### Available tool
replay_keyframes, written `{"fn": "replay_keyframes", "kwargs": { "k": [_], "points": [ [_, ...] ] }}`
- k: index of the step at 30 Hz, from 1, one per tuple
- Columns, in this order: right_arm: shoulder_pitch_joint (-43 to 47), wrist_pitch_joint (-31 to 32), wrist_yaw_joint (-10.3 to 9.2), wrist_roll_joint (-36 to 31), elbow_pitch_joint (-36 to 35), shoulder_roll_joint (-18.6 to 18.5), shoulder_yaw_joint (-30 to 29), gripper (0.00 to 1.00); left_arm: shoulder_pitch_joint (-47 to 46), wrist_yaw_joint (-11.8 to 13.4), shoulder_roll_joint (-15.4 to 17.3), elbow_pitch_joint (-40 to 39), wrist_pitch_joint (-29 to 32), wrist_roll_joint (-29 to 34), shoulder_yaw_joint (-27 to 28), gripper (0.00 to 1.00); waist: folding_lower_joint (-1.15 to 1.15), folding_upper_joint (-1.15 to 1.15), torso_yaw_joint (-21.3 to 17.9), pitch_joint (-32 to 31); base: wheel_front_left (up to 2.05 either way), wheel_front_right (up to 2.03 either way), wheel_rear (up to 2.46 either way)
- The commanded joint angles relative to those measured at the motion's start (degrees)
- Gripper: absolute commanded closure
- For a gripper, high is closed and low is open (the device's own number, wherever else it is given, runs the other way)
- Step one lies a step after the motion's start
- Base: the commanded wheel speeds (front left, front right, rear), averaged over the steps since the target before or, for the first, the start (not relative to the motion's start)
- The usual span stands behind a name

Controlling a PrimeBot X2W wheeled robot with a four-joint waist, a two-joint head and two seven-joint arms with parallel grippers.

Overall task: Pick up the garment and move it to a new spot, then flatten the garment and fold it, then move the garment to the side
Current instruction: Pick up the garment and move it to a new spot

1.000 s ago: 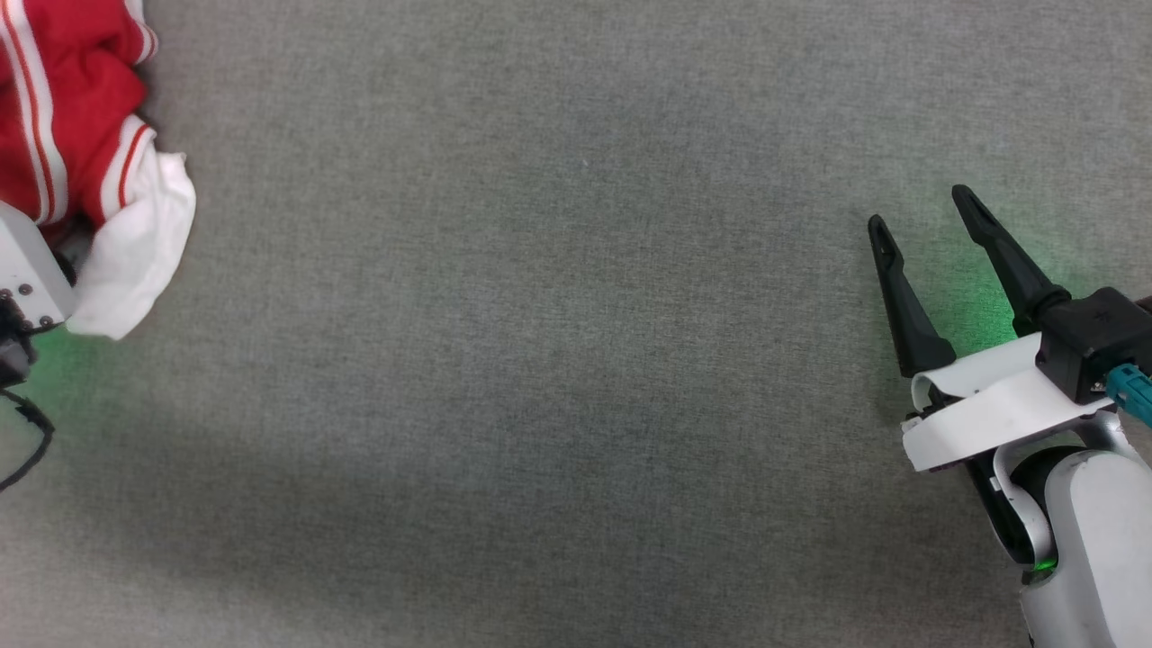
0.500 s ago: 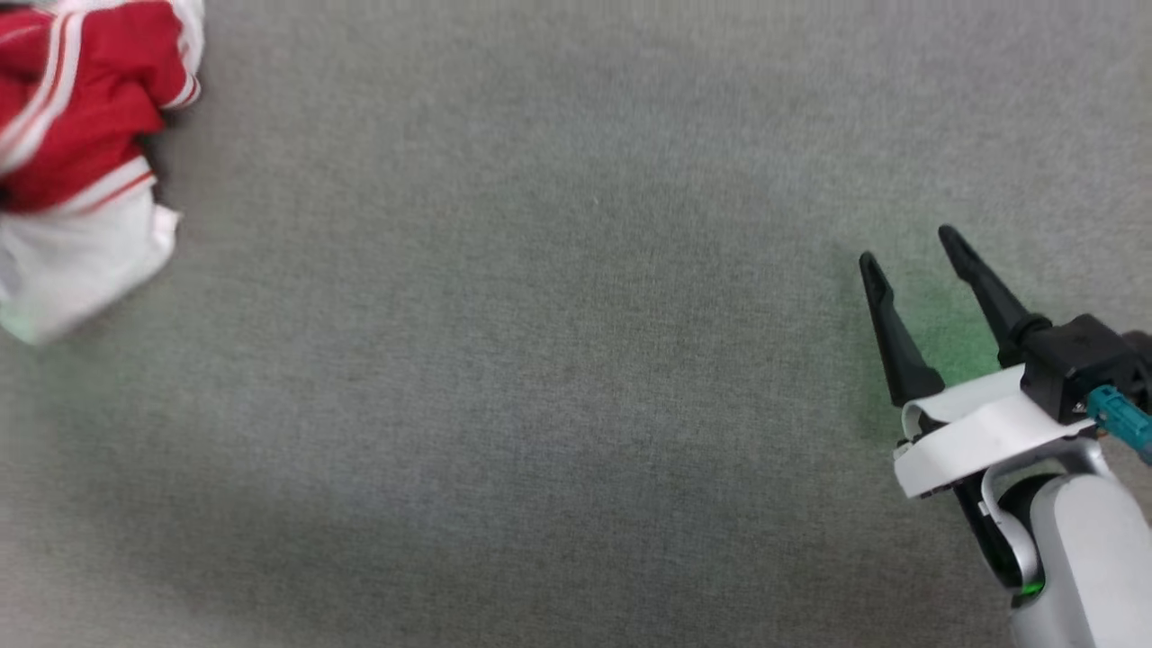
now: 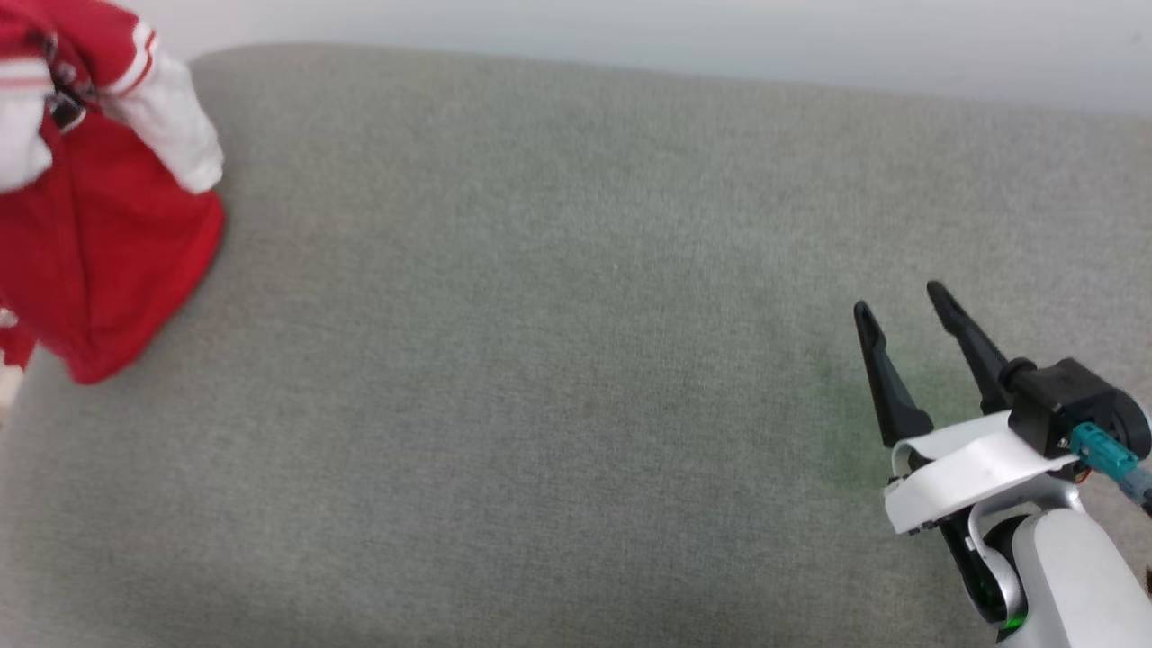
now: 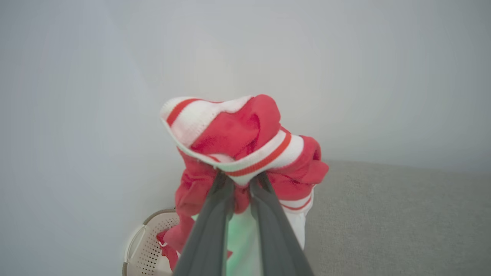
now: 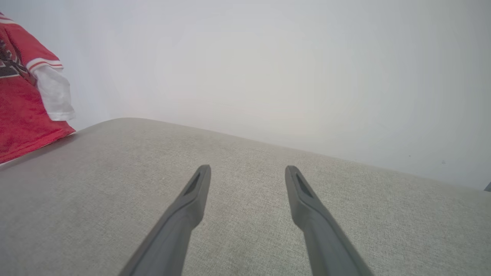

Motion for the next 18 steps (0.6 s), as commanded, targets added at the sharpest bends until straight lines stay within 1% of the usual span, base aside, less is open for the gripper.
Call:
{"fn": "replay_keyframes", "kwargs": {
  "k": [1, 3, 8, 12, 18],
  "points": [
    [0.75, -0.61, -0.06, 0.15, 0.46, 0.25, -0.34, 0.00, -0.94, 0.18, 0.88, -1.51, -0.22, 0.30, 0.11, 1.00, 0.00, 0.00, 0.60, -2.87, 0.00, 0.00, 0.00],
    [0.98, -1.07, -0.07, 0.50, 1.06, 0.48, -0.52, 0.00, -1.70, 0.29, 1.72, -4.35, -0.30, 0.79, 0.07, 1.00, 0.00, 0.00, 0.55, -3.80, 0.00, 0.00, 0.00],
    [1.57, -2.14, -0.06, 0.74, 2.30, 0.80, -1.26, 0.00, -2.46, 1.54, 2.83, -11.67, 2.99, 0.34, 0.00, 1.00, 0.00, 0.00, 0.05, -5.65, 0.00, 0.00, 0.00],
    [1.60, -2.78, -0.07, 0.12, 2.90, 0.94, -3.01, 0.00, -1.47, 3.30, 3.43, -18.93, 6.96, -1.02, 0.07, 1.00, 0.00, 0.00, -1.01, -6.46, 0.00, 0.00, 0.00],
    [0.85, -3.39, -0.07, -1.08, 4.03, 1.05, -6.26, 0.00, 0.94, 6.90, 4.07, -29.31, 12.15, -3.72, 0.68, 1.00, 0.00, 0.00, -3.94, -6.51, 0.00, 0.00, 0.00]
  ]
}}
